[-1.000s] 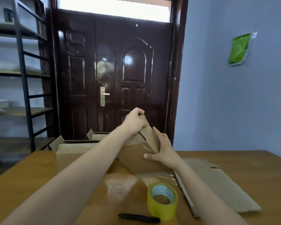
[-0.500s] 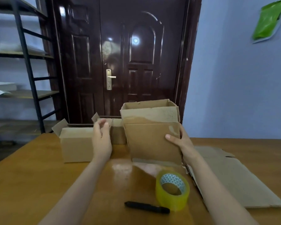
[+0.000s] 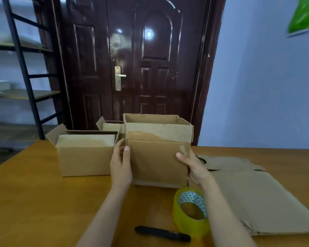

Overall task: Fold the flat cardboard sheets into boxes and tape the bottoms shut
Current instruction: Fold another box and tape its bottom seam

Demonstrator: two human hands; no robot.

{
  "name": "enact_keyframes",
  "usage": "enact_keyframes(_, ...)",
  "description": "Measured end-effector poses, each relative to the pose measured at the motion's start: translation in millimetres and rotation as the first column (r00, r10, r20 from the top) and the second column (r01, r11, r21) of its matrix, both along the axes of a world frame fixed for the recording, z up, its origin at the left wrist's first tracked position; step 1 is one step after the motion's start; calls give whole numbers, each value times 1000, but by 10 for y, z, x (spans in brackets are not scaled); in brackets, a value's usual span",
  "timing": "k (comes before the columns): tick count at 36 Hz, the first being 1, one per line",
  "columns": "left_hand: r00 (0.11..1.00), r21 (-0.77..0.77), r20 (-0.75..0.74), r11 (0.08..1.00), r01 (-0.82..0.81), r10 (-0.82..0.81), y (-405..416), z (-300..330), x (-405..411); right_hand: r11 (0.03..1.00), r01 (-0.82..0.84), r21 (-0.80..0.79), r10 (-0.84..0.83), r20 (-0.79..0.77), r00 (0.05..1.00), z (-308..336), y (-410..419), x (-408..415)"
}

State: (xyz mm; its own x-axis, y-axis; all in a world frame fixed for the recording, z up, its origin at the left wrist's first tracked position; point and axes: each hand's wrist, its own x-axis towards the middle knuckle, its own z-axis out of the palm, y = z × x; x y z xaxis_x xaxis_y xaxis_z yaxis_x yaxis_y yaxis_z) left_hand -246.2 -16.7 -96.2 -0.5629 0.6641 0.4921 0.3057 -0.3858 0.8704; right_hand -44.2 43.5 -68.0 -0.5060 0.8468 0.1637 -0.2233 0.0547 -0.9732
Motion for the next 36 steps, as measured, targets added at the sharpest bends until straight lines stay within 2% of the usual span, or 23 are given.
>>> enact_keyframes(4,994,50,-105,998,-35,40,92,8,-131,1000,17,20,-17,8,1000,28,85,-39)
enact_keyframes(7,985,109,-160,993,-43,60,109,105,-117,998,63,32,-61,-56,997,71,112,-48)
enact_keyframes(14,984,173,-179,985,21,10,170,181,-128,986,136,101,-117,-177,977,187,186,-155)
enact_keyframes(19,983,163,-182,986,39,-9,192,206,-99,978,177,112,-148,-226,963,179,201,-137)
enact_keyframes(22,973,194,-229,981,14,31,219,253,-133,960,215,178,-178,-202,963,221,201,-118)
enact_keyframes(25,969,189,-242,982,6,41,258,312,-151,921,243,305,-228,-85,970,300,192,-116)
enact_keyframes(28,965,192,-261,981,11,40,265,356,-158,910,221,351,-238,6,971,359,189,-123)
enact_keyframes(36,983,179,-179,982,58,-25,208,460,-190,841,226,492,-333,141,932,378,196,-114)
